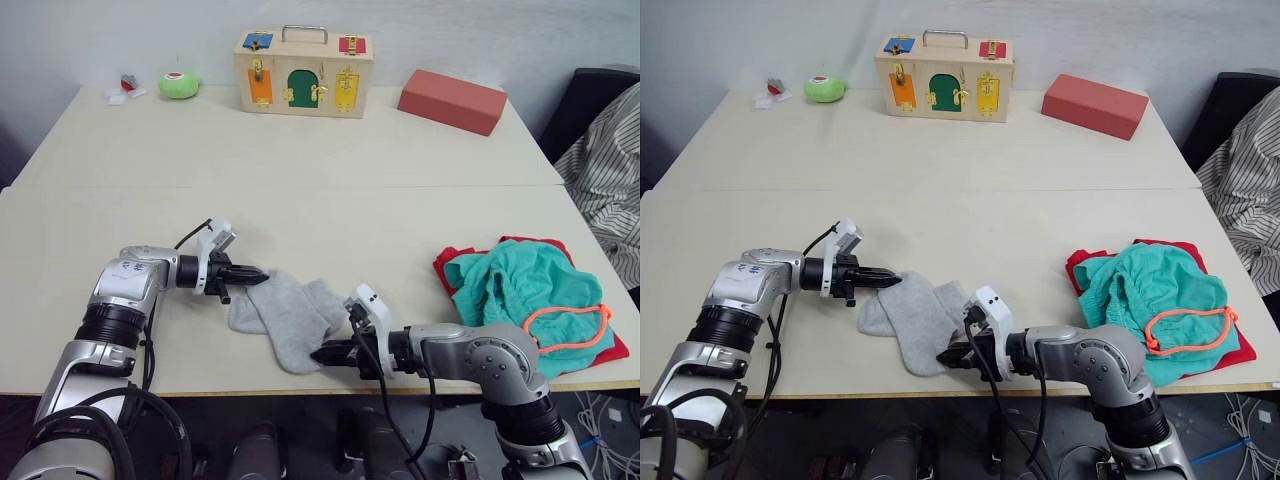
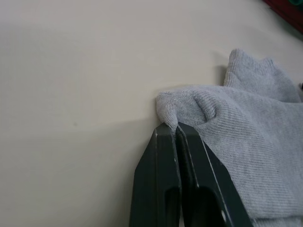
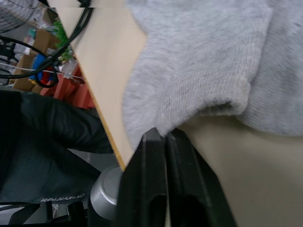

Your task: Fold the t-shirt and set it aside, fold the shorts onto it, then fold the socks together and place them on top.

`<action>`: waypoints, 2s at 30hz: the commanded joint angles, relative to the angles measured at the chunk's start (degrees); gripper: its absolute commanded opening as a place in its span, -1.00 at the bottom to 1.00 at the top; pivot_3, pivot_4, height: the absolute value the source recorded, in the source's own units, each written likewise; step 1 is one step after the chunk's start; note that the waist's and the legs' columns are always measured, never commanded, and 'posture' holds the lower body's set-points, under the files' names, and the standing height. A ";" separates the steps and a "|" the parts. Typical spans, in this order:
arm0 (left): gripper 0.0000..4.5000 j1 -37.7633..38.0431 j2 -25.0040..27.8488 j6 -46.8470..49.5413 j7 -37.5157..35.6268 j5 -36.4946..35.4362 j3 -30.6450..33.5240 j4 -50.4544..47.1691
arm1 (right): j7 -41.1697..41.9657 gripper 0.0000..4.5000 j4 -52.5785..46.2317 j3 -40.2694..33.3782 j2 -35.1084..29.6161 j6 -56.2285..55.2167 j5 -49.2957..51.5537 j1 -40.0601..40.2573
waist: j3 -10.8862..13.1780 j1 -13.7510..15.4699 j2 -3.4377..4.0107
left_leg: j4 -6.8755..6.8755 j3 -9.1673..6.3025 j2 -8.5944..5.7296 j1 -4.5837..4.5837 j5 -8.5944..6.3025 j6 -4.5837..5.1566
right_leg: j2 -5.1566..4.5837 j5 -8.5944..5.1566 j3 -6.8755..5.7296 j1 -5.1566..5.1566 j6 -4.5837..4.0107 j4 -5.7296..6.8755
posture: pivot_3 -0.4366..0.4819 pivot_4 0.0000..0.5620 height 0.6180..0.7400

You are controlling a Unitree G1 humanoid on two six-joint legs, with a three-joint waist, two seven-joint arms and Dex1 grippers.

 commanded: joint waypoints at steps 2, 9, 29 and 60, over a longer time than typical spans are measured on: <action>-1.00 0.65 0.46 0.59 1.18 -2.42 5.09 -2.58 | 2.02 -0.98 0.81 -2.03 -1.38 0.27 0.44 -0.56 | 0.00 -0.01 0.00 | -0.01 0.00 0.00 0.00 -0.01 0.01 | 0.00 0.00 0.00 0.00 0.01 0.00 | -0.05 -0.47 1.00; -1.00 3.49 2.23 5.40 2.34 -5.05 9.18 -7.96 | 5.49 -0.98 1.15 -4.80 -3.41 1.91 3.21 -2.91 | 0.02 -0.19 0.01 | -0.03 0.00 0.01 -0.02 -0.01 0.01 | 0.00 0.00 -0.01 -0.01 0.01 -0.04 | -0.05 -0.47 1.00; -1.00 32.43 -2.12 28.95 24.93 -24.44 34.39 -51.00 | 29.61 -0.98 19.54 5.77 -17.89 -3.92 -6.56 -24.88 | 0.07 -1.23 0.04 | -0.63 0.02 0.00 0.05 0.08 -0.13 | -0.04 0.00 0.03 -0.06 0.00 -0.32 | -0.05 -0.47 1.00; -0.15 45.18 -2.64 8.24 26.12 -22.50 31.34 -49.34 | 38.40 0.19 24.11 6.75 -15.47 -19.39 -21.87 -26.79 | 0.10 -1.23 0.08 | -0.93 0.02 0.01 0.07 0.09 -0.18 | -0.07 0.02 -0.09 -0.07 -0.02 -0.60 | -0.05 -0.47 1.00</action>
